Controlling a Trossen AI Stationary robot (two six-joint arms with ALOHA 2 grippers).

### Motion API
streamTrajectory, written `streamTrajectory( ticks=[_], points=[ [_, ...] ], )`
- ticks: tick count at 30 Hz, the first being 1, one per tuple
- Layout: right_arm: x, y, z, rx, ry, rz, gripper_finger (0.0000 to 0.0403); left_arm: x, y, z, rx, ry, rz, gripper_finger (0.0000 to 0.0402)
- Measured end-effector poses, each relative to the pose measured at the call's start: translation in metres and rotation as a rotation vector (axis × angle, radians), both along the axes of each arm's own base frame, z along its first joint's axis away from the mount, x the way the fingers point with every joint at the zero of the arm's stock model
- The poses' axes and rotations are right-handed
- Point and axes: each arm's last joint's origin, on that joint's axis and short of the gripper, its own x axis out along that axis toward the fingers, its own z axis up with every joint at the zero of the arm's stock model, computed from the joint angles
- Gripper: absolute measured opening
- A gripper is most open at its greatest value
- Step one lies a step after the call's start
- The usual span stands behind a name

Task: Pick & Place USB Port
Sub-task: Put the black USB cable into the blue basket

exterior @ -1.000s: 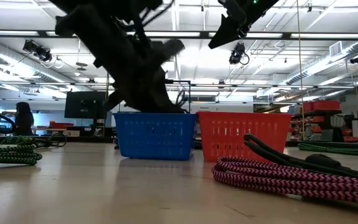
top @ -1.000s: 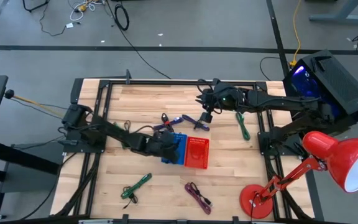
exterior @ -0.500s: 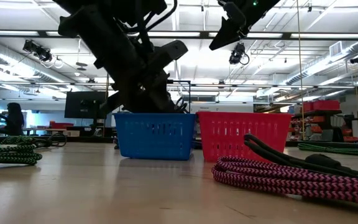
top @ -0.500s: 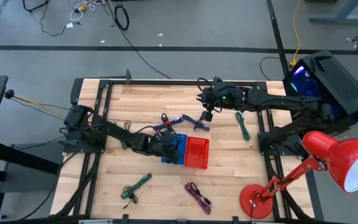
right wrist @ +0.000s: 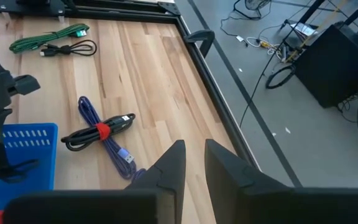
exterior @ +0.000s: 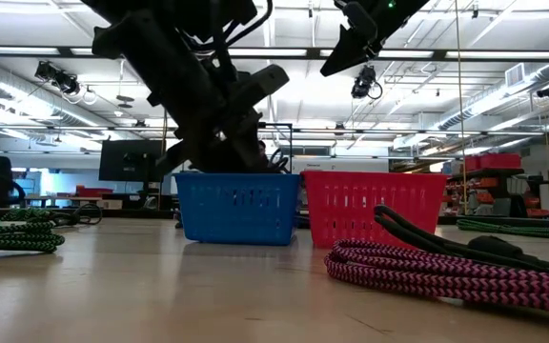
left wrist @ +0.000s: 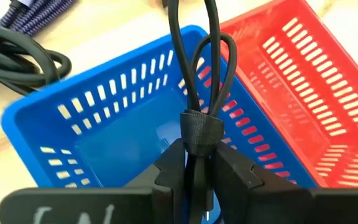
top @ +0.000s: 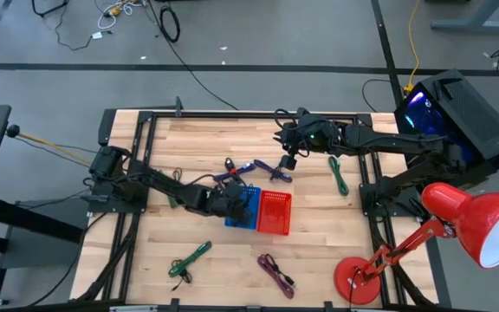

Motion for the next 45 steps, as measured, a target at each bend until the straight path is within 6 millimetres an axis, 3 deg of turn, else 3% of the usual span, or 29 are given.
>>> streamTrajectory(
  ticks=[10,24,32,37,42,45],
  points=[
    [0.000,0.000,0.000,-0.001,0.001,0.001,0.0062,0.005,0.000,0.004,-0.012,-0.057,-0.027,0.0086],
    [0.000,0.000,-0.001,-0.018,0.016,0.014,0.0062,0.008,0.013,0.005,-0.005,-0.051,-0.032,0.0194],
    [-0.009,-0.006,-0.010,0.025,0.128,-0.026,0.0062,0.006,0.037,0.032,0.133,-0.074,-0.113,0.0203],
    [-0.015,-0.005,-0.022,0.078,0.201,-0.062,0.0062,-0.018,0.055,0.047,0.316,0.128,-0.090,0.0194],
    [-0.023,-0.003,-0.044,0.111,0.237,-0.084,0.0062,-0.077,0.078,0.048,0.382,0.525,0.177,0.0184],
    [-0.026,-0.002,-0.058,0.124,0.238,-0.095,0.0062,-0.109,0.081,0.047,0.333,0.625,0.322,0.0182]
  ],
)
